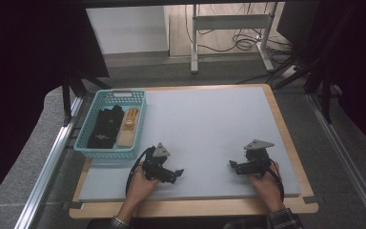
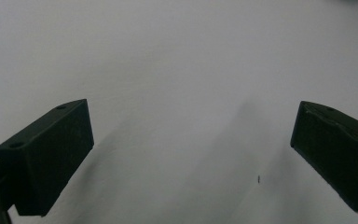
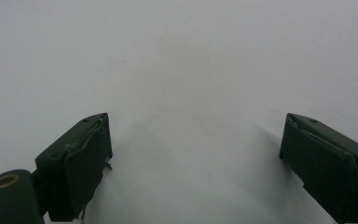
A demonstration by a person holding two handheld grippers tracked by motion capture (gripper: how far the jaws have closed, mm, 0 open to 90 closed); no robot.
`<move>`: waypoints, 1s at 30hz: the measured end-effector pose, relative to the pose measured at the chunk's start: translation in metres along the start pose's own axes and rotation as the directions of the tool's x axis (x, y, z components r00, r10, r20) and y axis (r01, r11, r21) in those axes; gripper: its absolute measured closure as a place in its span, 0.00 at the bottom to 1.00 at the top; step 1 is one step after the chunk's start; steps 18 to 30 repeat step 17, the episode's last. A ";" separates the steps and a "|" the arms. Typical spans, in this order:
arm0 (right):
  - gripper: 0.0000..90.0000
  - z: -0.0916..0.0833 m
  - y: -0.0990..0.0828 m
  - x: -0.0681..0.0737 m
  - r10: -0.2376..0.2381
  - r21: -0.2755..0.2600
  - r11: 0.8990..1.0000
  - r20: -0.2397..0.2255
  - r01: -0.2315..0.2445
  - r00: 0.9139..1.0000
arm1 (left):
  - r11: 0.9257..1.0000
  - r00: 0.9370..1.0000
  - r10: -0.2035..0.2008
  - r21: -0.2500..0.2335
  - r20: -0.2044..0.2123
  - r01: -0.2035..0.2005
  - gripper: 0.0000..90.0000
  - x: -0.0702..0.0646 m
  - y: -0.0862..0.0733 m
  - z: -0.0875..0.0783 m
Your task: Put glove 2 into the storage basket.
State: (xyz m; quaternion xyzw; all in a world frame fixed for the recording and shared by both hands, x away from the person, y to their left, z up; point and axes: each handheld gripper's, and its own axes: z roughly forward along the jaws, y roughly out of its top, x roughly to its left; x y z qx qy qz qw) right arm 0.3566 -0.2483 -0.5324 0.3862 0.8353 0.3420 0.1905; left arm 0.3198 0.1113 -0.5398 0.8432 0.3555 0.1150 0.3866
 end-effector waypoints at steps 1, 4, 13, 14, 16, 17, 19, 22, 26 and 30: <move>0.10 0.000 0.000 0.000 0.000 0.000 1.000 0.000 0.000 1.000 | 1.000 1.000 0.003 0.007 -0.003 -0.003 0.00 0.000 0.000 0.001; 0.10 0.000 0.000 0.000 0.000 0.000 1.000 0.000 0.000 1.000 | 1.000 1.000 0.011 0.024 -0.012 -0.011 0.00 -0.002 -0.002 0.005; 0.10 0.000 0.000 0.000 0.000 0.000 1.000 0.000 0.000 1.000 | 0.998 0.999 0.021 0.067 -0.038 -0.018 0.00 -0.004 -0.001 0.010; 0.10 0.000 0.000 0.000 -0.001 0.001 1.000 -0.001 0.001 1.000 | 0.998 0.999 0.022 0.066 -0.038 -0.019 0.00 -0.005 -0.002 0.010; 0.10 0.000 0.000 0.000 -0.002 0.000 1.000 -0.001 0.002 1.000 | 0.998 0.999 0.020 0.065 -0.038 -0.018 0.00 -0.005 -0.002 0.010; 0.10 0.000 0.000 0.000 -0.002 0.002 1.000 0.000 0.002 1.000 | 0.998 0.999 0.023 0.064 -0.040 -0.020 0.00 -0.005 -0.002 0.010; 0.10 0.000 0.000 0.000 -0.002 0.002 1.000 0.000 0.002 1.000 | 0.998 0.999 0.023 0.064 -0.040 -0.020 0.00 -0.005 -0.002 0.010; 0.10 0.000 0.000 0.000 -0.002 0.002 1.000 0.000 0.002 1.000 | 0.998 0.999 0.023 0.064 -0.040 -0.020 0.00 -0.005 -0.002 0.010; 0.10 0.000 0.000 0.000 -0.002 0.002 1.000 0.000 0.002 1.000 | 0.998 0.999 0.023 0.064 -0.040 -0.020 0.00 -0.005 -0.002 0.010; 0.10 0.000 0.000 0.000 -0.002 0.002 1.000 0.000 0.002 1.000 | 0.998 0.999 0.023 0.064 -0.040 -0.020 0.00 -0.005 -0.002 0.010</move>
